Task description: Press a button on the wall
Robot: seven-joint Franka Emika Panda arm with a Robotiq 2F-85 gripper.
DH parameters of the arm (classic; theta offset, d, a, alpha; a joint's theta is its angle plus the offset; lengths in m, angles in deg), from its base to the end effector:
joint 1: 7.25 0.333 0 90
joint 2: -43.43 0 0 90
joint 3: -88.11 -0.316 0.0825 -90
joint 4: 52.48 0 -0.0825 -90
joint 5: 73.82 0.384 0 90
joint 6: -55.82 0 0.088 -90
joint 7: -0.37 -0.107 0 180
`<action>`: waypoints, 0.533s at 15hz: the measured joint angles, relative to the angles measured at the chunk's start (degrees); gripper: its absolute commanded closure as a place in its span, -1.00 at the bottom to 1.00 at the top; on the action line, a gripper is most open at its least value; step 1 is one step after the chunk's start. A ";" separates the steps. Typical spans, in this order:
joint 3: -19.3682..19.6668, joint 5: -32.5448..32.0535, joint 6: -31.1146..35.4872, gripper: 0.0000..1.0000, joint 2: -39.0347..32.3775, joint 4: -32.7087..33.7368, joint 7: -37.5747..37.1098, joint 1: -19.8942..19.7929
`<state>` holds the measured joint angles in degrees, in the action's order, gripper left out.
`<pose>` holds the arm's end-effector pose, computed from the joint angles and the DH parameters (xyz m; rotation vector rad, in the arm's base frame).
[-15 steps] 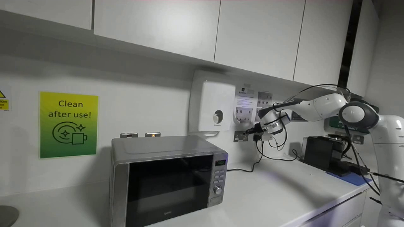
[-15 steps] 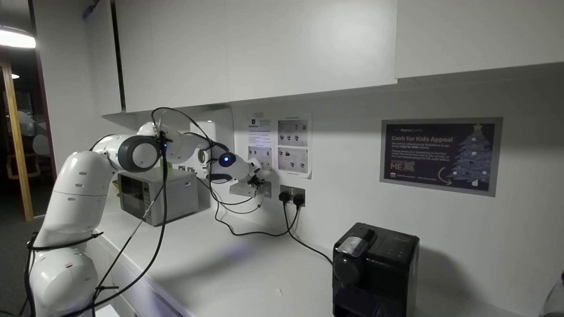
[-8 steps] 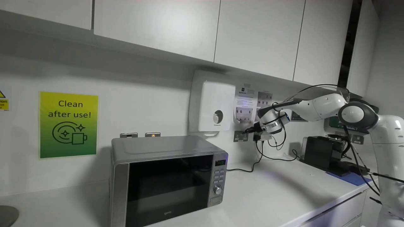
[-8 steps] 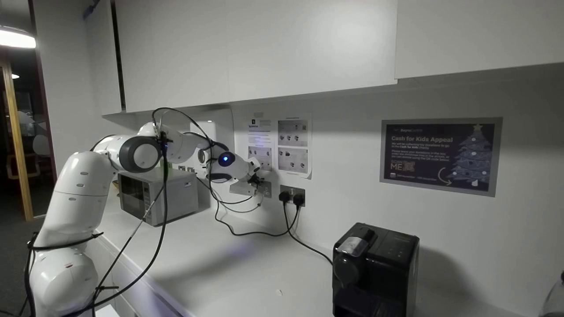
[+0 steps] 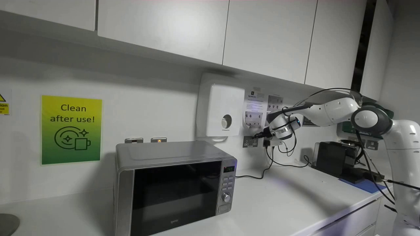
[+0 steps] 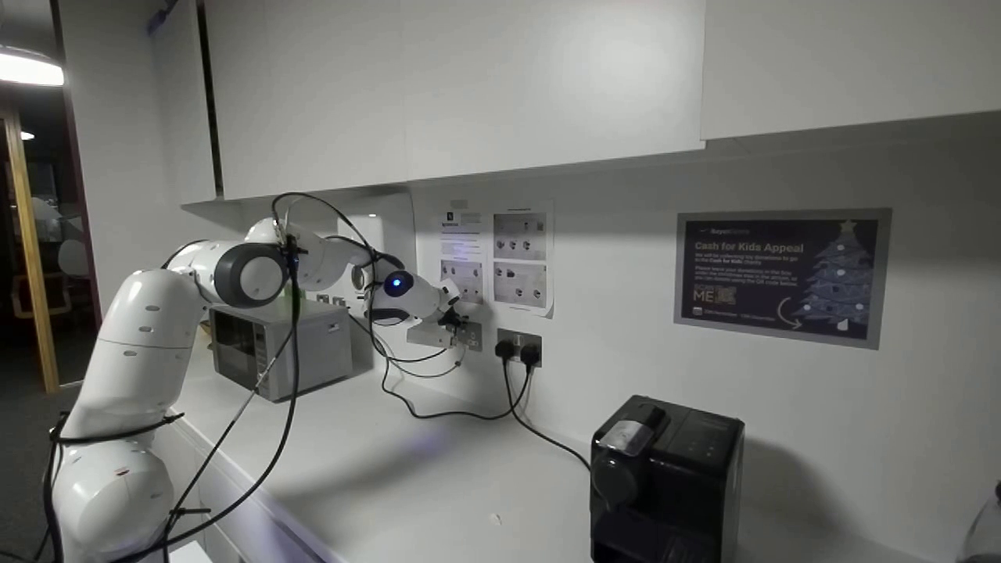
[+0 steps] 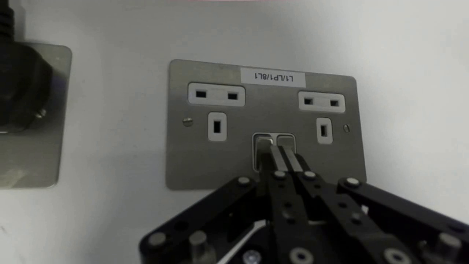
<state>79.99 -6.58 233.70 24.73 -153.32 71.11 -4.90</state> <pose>0.6700 0.0341 0.4607 -2.6001 -0.3007 -1.4983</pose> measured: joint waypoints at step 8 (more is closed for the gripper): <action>-0.10 0.04 0.01 1.00 0.00 0.00 0.03 -0.07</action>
<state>79.88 -6.54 233.71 24.74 -153.32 71.14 -4.98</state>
